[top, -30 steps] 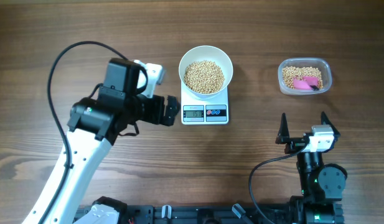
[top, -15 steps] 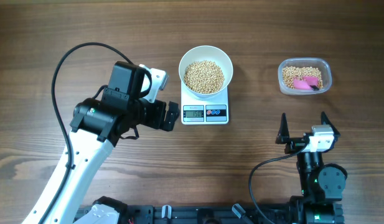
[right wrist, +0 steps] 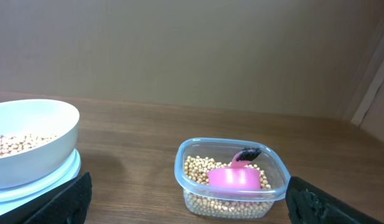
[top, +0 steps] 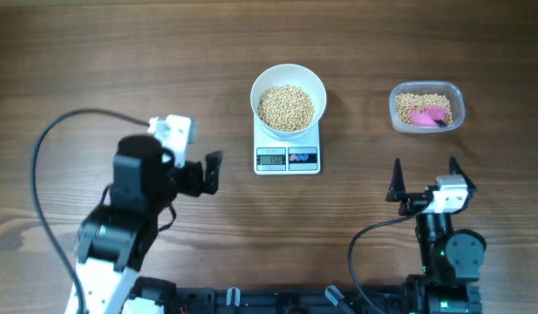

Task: Scoop item into bowl and weigh 150g on scale

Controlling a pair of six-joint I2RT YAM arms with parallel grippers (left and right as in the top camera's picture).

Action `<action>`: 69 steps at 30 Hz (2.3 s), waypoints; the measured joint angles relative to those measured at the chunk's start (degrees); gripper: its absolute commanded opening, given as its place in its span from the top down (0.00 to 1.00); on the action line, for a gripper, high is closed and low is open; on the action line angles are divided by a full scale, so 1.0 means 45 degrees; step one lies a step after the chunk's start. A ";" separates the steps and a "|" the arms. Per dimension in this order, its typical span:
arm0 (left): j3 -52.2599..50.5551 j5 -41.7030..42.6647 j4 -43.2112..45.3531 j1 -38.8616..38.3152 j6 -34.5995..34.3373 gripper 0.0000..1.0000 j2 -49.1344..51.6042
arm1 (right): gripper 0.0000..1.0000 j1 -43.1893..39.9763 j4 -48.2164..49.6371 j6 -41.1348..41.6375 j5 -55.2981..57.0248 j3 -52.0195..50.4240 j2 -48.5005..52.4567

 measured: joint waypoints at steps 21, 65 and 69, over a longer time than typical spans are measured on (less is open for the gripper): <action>-0.6761 -0.0029 0.4639 0.2059 0.0005 0.00 -0.8223 | 0.00 0.0000 0.0005 0.0000 0.0000 0.0000 0.0000; -0.9539 -0.0049 0.6902 0.3075 0.0005 0.00 -1.0768 | 0.00 0.0000 0.0005 0.0000 0.0000 0.0000 0.0000; -0.9544 -0.0520 0.6839 0.3075 0.0000 0.00 -1.0768 | 0.00 0.0000 0.0005 0.0000 0.0000 0.0000 0.0000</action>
